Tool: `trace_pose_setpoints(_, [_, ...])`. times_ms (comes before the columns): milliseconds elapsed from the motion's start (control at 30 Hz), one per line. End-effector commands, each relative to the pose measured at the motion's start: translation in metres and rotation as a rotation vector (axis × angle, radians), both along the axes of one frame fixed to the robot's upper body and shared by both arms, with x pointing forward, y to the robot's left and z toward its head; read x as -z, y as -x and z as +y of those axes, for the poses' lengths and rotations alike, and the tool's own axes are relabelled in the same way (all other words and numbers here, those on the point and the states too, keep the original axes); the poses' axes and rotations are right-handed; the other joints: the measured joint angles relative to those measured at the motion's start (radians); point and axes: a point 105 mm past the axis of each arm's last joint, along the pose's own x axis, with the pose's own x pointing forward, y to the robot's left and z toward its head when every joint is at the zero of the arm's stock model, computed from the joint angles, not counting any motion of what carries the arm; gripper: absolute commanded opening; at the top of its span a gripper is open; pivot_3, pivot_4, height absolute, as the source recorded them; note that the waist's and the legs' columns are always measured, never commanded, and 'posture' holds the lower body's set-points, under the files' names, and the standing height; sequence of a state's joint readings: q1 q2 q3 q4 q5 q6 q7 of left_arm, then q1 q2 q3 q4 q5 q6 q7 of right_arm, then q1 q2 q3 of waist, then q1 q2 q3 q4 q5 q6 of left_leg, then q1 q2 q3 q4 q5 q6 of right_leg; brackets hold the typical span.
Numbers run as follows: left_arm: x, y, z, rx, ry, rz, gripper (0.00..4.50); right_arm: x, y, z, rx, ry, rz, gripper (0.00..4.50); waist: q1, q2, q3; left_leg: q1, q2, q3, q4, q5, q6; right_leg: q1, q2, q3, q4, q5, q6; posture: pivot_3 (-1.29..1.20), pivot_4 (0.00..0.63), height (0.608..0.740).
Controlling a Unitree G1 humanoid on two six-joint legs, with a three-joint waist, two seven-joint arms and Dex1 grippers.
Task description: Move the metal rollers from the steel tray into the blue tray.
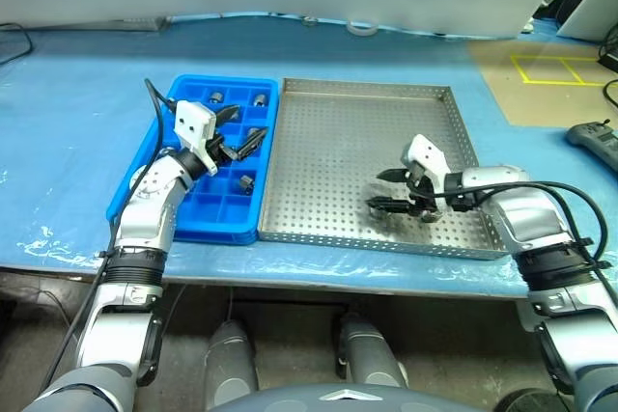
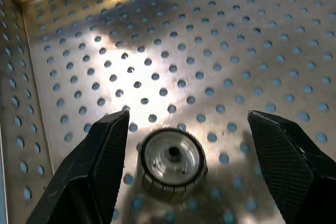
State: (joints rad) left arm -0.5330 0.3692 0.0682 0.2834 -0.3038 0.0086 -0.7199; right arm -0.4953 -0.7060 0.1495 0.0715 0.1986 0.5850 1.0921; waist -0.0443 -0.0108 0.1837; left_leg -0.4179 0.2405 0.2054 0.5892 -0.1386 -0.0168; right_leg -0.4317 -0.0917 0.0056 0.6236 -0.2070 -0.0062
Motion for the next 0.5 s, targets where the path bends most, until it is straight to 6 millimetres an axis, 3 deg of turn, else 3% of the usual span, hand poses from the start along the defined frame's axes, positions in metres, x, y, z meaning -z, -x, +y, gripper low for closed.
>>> trace_pose_setpoints(33, [-0.004, 0.001, -0.005, 0.027, -0.035, -0.028, 4.16, 0.002, 0.001, 0.005, -0.014, 0.04, -0.029, 3.59, -0.004, 0.0, 0.0, 0.0, 0.0, 0.0, 0.0, 0.0, 0.0, 0.0, 0.0, 0.0, 0.0, 0.0, 0.0, -0.49, 0.15, 0.74])
trace_pose_setpoints(133, [0.0, -0.005, 0.002, -0.018, -0.079, -0.03, 4.16, 0.017, 0.005, 0.007, -0.036, 0.105, 0.001, 2.85, -0.004, 0.0, 0.0, 0.0, 0.0, 0.0, 0.0, 0.0, 0.0, -0.001, 0.0, 0.0, 0.0, 0.0, 0.0, -0.48, 0.15, 0.74])
trace_pose_setpoints(267, [-0.017, -0.013, 0.022, -0.139, -0.034, -0.091, 4.16, -0.001, 0.002, 0.03, -0.072, -0.029, -0.025, 1.63, -0.003, 0.0, 0.0, -0.001, 0.0, 0.0, 0.0, 0.0, 0.0, -0.001, 0.0, 0.0, -0.001, 0.0, 0.0, -0.46, 0.15, 0.74])
trace_pose_setpoints(367, [-0.028, -0.019, 0.046, -0.28, -0.009, -0.138, 4.16, -0.027, 0.002, 0.051, -0.124, -0.18, -0.048, 1.63, -0.005, 0.0, 0.0, -0.001, 0.0, 0.0, 0.0, 0.0, 0.0, -0.002, 0.001, -0.001, 0.0, 0.0, 0.0, -0.43, 0.15, 0.74])
trace_pose_setpoints(500, [-0.051, -0.017, 0.087, -0.492, 0.108, -0.224, 4.16, -0.078, -0.009, 0.098, -0.214, -0.403, -0.128, 1.63, -0.01, 0.0, 0.0, -0.001, 0.0, 0.001, 0.0, 0.0, 0.0, -0.003, 0.001, -0.001, 0.001, 0.0, 0.0, -0.37, 0.15, 0.74])
